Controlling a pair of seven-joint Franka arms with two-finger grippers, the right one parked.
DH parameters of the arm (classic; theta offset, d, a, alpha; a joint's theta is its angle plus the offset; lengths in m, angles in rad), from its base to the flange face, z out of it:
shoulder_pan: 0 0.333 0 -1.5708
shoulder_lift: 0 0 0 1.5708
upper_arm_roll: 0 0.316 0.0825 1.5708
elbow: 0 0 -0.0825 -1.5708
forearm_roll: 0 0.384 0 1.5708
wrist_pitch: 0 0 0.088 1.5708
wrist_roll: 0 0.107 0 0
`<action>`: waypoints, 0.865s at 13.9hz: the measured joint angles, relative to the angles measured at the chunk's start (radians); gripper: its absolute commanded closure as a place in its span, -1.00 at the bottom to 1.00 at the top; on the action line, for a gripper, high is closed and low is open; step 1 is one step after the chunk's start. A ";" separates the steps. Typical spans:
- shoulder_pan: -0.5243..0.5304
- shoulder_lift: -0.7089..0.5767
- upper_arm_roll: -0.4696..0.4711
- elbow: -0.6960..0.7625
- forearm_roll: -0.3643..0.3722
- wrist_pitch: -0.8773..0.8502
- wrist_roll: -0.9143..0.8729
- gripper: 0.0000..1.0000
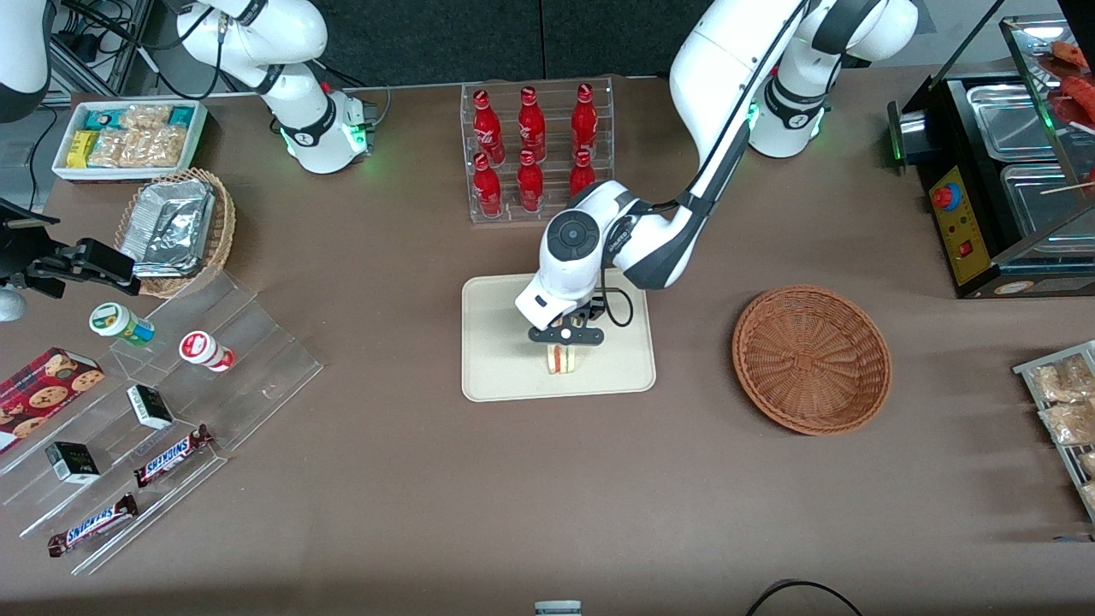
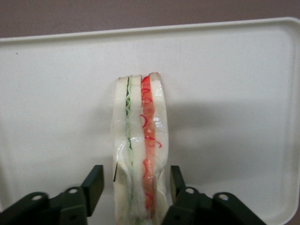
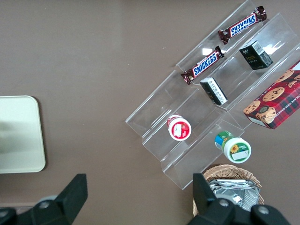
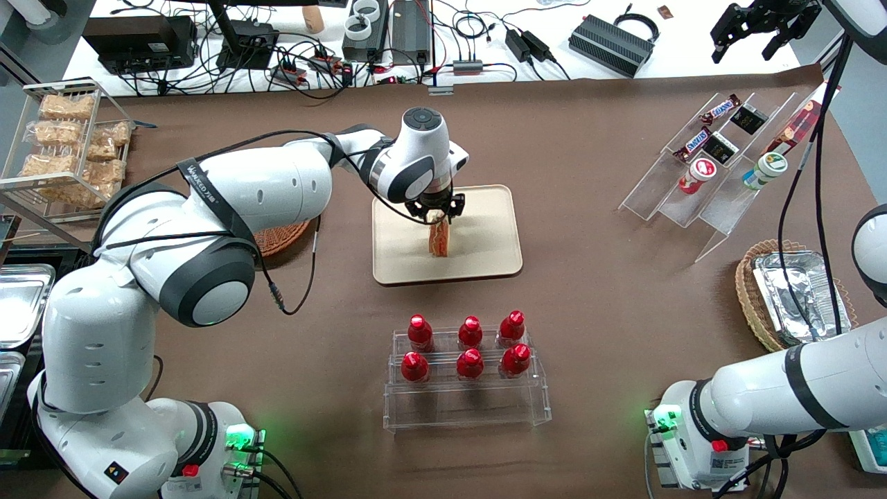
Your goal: Place sandwich from basket to tray
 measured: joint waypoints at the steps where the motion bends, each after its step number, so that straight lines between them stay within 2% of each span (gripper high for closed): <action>1: 0.000 0.000 0.000 0.009 0.000 -0.001 -0.002 -1.00; 4: 0.000 0.000 0.001 0.034 0.000 -0.029 -0.005 -1.00; 8: -0.001 -0.003 0.001 0.120 0.006 -0.149 -0.002 -1.00; 12: 0.000 -0.057 0.008 0.145 0.086 -0.309 0.051 -1.00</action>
